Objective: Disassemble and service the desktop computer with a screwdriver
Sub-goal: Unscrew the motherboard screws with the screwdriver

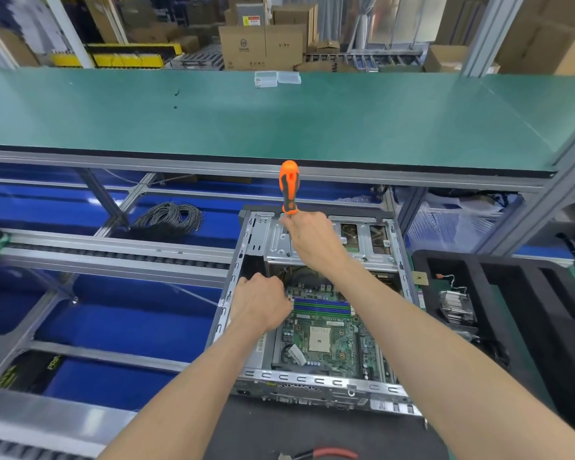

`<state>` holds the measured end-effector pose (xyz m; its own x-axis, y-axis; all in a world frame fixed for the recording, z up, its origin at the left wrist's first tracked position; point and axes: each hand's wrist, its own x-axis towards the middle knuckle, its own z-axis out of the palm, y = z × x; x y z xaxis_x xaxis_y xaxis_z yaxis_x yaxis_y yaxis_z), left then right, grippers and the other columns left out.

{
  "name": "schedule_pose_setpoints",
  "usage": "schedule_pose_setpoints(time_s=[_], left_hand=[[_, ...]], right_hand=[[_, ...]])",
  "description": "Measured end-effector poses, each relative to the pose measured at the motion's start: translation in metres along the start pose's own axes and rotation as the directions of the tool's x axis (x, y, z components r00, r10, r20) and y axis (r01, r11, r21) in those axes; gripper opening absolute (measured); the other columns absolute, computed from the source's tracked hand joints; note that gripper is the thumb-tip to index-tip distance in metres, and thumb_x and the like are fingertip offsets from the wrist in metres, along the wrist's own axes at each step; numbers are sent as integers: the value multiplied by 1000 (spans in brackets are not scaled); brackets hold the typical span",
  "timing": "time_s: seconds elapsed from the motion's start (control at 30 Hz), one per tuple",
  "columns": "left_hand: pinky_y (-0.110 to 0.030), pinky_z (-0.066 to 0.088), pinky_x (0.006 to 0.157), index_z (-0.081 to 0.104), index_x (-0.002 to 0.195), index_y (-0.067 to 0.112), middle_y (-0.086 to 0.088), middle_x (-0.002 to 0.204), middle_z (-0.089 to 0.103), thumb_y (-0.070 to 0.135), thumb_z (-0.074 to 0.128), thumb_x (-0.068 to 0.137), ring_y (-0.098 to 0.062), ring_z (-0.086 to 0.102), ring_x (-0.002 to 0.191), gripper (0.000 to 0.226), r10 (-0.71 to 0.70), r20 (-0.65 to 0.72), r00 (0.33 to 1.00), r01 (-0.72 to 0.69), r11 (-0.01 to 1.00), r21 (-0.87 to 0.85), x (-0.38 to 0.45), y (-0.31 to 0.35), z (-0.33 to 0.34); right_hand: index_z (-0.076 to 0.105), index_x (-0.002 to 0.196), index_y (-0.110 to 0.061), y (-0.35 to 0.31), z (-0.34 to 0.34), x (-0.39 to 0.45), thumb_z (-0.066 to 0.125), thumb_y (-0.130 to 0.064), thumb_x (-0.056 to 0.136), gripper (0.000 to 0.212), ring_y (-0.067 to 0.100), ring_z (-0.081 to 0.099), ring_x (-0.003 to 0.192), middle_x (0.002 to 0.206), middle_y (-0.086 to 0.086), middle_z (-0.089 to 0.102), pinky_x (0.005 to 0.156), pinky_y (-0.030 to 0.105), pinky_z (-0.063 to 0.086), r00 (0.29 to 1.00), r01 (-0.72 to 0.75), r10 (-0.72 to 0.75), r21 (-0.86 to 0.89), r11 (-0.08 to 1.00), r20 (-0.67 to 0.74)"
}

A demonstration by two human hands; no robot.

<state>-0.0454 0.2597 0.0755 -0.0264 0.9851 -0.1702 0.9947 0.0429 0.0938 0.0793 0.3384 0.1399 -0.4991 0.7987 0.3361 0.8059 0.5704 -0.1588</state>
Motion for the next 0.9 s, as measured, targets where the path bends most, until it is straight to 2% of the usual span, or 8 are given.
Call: schedule_pose_setpoints(time_s=[0.07, 0.13, 0.23, 0.33, 0.43, 0.6, 0.8, 0.9], left_hand=[[-40, 37, 84, 55, 68, 21, -1, 67, 55, 27, 49, 79, -18, 39, 58, 14, -4, 22, 1000, 4, 1000, 20, 0, 1, -2], [-41, 38, 89, 46, 64, 22, 2, 61, 52, 26, 49, 77, -19, 42, 56, 14, 3, 36, 999, -4, 999, 32, 3, 1, -1], [-42, 38, 89, 41, 65, 24, 3, 61, 47, 29, 48, 78, -25, 47, 61, 16, 26, 48, 999, -29, 997, 65, 6, 1, 3], [-42, 38, 89, 36, 65, 25, 4, 61, 40, 30, 48, 79, -27, 46, 64, 19, 50, 42, 998, -53, 995, 81, 8, 0, 6], [-41, 38, 84, 35, 64, 25, 5, 59, 39, 27, 46, 76, -23, 42, 57, 16, 61, 24, 998, -63, 994, 92, 10, 0, 8], [-41, 38, 81, 41, 62, 25, 5, 57, 44, 27, 46, 73, -18, 38, 51, 12, 65, 13, 998, -66, 994, 92, 11, 0, 10], [-41, 39, 81, 46, 62, 24, 5, 56, 48, 25, 48, 73, -15, 38, 50, 11, 62, 3, 998, -62, 995, 82, 10, 0, 9], [-40, 37, 80, 46, 62, 25, 5, 56, 48, 26, 49, 76, -15, 38, 50, 14, 59, -5, 998, -58, 995, 84, 10, 1, 8]], right_hand=[[66, 116, -7, 0, 3, 2, 45, -3, 104, 25, 39, 62, 74, 96, 13, 67, 58, 39, 41, 1000, -10, 9, 41, 999, 20], [66, 109, -5, 1, 7, 0, 46, -2, 104, 21, 38, 56, 66, 89, 15, 64, 55, 39, 39, 999, -23, 21, 48, 999, 30], [61, 129, -11, 4, 14, -1, 39, -5, 106, 32, 34, 53, 70, 94, 13, 61, 59, 38, 35, 995, 2, 3, -56, 998, 102], [63, 124, -11, 6, 18, 1, 40, -7, 106, 29, 29, 47, 66, 84, 6, 47, 58, 36, 35, 996, -8, 12, -43, 999, 90], [66, 111, -6, 6, 17, 0, 45, -7, 105, 22, 31, 47, 61, 80, 4, 43, 56, 35, 34, 999, -16, 15, 10, 1000, 51], [69, 116, -3, 7, 17, 1, 46, -8, 106, 25, 34, 52, 61, 88, 16, 64, 55, 39, 42, 999, -42, 40, 93, 995, 27], [69, 115, -3, 4, 14, 1, 46, -11, 107, 26, 29, 46, 58, 74, 4, 49, 54, 39, 46, 998, -65, 63, 121, 991, 23], [70, 115, -2, 3, 15, 0, 47, -10, 107, 26, 32, 51, 59, 74, 5, 51, 58, 44, 52, 996, -93, 90, 165, 982, 20]])
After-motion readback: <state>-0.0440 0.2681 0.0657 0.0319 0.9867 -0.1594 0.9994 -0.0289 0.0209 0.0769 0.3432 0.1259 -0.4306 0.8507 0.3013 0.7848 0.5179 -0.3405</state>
